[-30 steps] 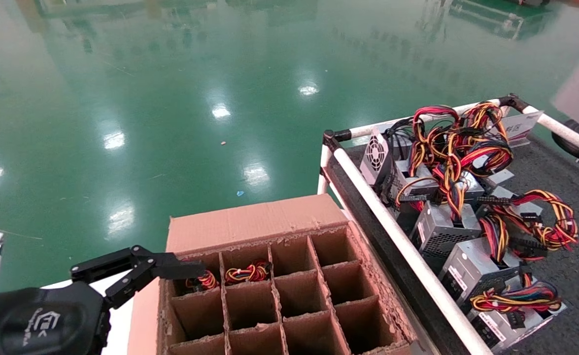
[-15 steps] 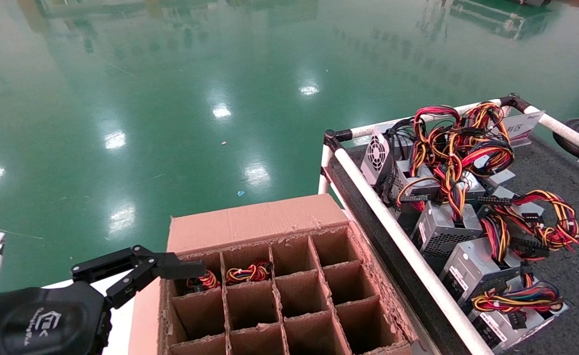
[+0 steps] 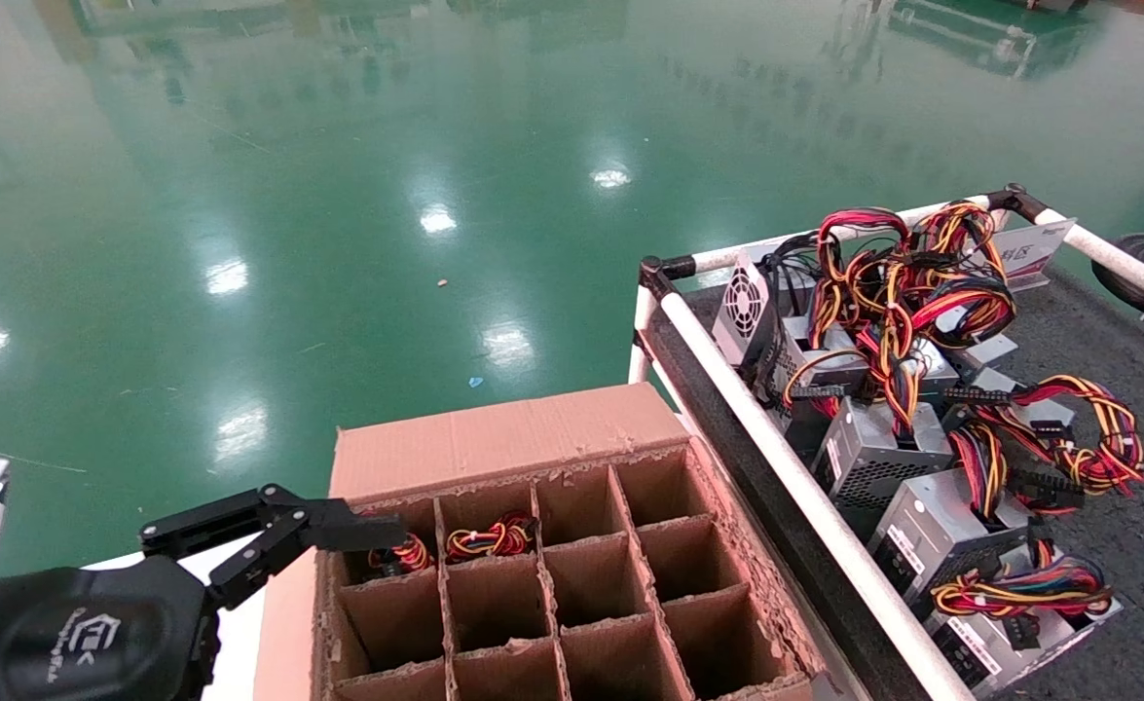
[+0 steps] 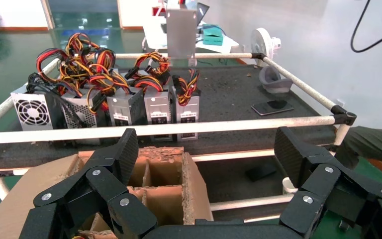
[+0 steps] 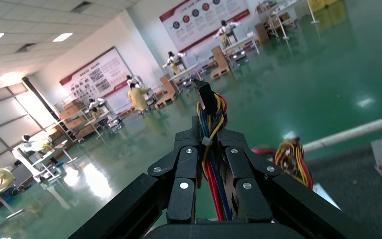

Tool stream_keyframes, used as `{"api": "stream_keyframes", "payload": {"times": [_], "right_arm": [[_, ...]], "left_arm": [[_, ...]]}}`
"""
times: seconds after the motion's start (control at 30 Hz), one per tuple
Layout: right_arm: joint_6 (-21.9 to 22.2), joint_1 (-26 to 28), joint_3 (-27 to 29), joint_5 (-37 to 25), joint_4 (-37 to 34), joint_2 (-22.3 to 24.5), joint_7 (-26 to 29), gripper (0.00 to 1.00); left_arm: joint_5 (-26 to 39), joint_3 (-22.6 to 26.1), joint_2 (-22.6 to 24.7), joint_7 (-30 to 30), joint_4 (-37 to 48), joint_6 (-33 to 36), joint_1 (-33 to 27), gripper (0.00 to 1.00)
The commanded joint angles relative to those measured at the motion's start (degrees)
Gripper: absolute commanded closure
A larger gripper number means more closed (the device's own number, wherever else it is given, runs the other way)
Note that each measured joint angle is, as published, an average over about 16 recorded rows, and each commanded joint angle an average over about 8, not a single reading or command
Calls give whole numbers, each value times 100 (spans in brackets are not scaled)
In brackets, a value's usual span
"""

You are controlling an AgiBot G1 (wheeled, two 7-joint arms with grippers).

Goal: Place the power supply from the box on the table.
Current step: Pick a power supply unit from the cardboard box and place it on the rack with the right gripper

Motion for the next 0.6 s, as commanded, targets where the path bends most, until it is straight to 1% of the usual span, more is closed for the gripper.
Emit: {"api": "stream_keyframes", "payload": {"times": [0.03,0.17,0.3,0.43,0.6], "right_arm": [[-3,-326,13,211,8,-9,-84,100],[18,-865,6,455,12,-86,-323,100],[39,-1250,-16,601,31,-169,-504,100],[67,-1483,-48,685,75,-268,-629,100],[123,-1613,-129,654,71,-442,-796,100]], "left_arm": [[0,0,0,0,0,0,0,0],[0,1,0,0,0,0,0,0],[-1,1,0,1,0,0,0,0],[-1,2,-1,1,0,-1,0,0],[-1,2,-1,1,0,-1,-1,0]]}}
